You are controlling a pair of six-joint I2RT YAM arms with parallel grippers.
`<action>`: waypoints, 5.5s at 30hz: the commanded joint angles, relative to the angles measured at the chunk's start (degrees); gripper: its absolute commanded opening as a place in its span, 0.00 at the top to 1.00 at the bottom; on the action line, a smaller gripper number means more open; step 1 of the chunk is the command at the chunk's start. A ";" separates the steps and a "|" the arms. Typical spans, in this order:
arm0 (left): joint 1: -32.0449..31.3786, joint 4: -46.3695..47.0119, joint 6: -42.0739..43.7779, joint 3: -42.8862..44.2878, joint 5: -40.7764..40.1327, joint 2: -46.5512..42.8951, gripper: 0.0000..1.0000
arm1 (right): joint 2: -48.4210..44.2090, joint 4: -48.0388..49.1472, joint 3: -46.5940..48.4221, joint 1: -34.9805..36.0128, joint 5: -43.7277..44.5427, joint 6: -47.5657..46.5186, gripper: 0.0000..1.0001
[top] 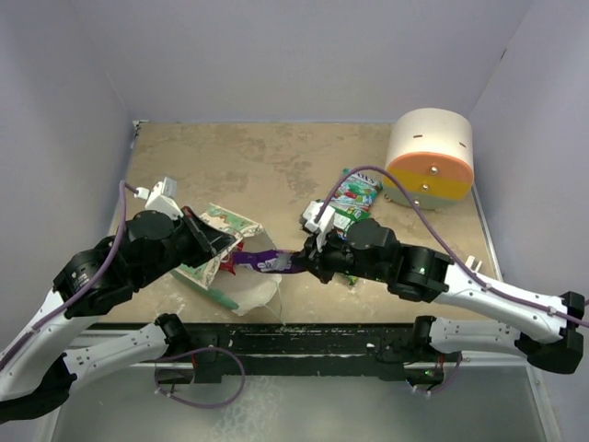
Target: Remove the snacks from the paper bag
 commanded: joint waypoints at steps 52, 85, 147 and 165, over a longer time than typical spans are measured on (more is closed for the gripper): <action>-0.13 4.90 1.84 -0.26 5.45 4.50 1.00 | 32.51 2.02 10.34 -24.05 30.57 -19.12 1.00; -0.13 -7.47 -2.98 -2.58 4.44 -0.21 1.00 | 9.29 4.28 1.42 -20.28 0.04 -12.91 0.44; -0.13 -11.74 4.50 6.86 11.53 3.60 1.00 | 64.46 78.01 2.09 -2.21 -4.98 -56.02 0.68; -0.13 -8.12 3.71 3.89 10.54 2.07 1.00 | 47.54 74.36 -11.01 -2.11 -14.53 -42.31 1.00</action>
